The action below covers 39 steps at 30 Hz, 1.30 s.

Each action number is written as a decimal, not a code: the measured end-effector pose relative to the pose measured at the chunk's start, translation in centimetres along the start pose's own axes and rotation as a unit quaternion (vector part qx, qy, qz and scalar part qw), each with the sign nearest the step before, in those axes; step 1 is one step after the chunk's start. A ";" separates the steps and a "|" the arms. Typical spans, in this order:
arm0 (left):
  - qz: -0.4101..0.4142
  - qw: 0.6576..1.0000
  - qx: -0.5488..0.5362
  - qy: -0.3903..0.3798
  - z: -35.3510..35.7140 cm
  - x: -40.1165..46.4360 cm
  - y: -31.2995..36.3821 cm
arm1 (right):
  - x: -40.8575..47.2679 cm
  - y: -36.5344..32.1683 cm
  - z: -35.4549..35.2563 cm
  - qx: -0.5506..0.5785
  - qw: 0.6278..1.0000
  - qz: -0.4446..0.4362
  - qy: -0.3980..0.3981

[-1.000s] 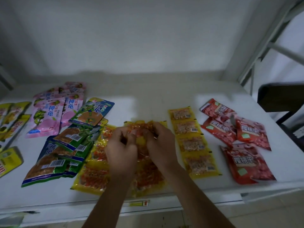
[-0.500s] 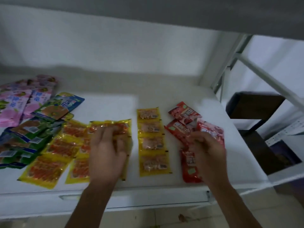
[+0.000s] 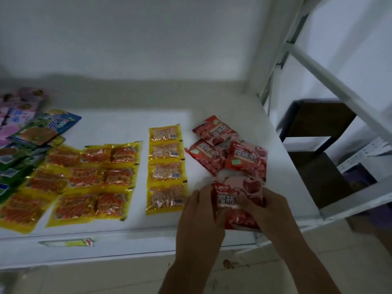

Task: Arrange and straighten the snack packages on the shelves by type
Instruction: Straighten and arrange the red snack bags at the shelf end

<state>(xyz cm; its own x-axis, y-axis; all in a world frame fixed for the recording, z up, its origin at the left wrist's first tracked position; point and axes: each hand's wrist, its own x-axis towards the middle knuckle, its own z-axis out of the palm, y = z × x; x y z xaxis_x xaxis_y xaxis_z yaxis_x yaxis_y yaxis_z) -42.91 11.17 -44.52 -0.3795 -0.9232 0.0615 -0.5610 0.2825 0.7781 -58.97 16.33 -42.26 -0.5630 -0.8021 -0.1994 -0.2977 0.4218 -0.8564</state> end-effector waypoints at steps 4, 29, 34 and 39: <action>-0.017 0.994 -0.108 0.002 -1.0 -0.5 1.4 | -1.4 -0.6 -1.4 0.128 0.988 -0.079 -0.031; -0.054 0.925 -0.364 0.099 -0.4 5.4 -1.0 | 5.2 0.2 3.5 0.154 0.969 -0.189 -0.028; -0.052 0.911 -0.388 0.130 -0.4 5.7 -1.6 | 5.3 0.0 4.5 0.106 0.979 -0.174 -0.015; -0.044 0.901 -0.423 0.085 -0.9 5.2 -0.8 | 5.3 -0.1 4.4 0.083 0.986 -0.143 0.002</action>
<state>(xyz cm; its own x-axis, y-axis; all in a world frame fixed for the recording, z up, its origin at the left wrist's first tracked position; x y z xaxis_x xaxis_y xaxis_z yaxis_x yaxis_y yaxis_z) -43.81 5.93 -44.26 -0.2029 -0.9791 0.0159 0.2059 -0.0268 0.9782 -58.53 10.16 -45.31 -0.4779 -0.8761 0.0633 -0.3151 0.1037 -0.9434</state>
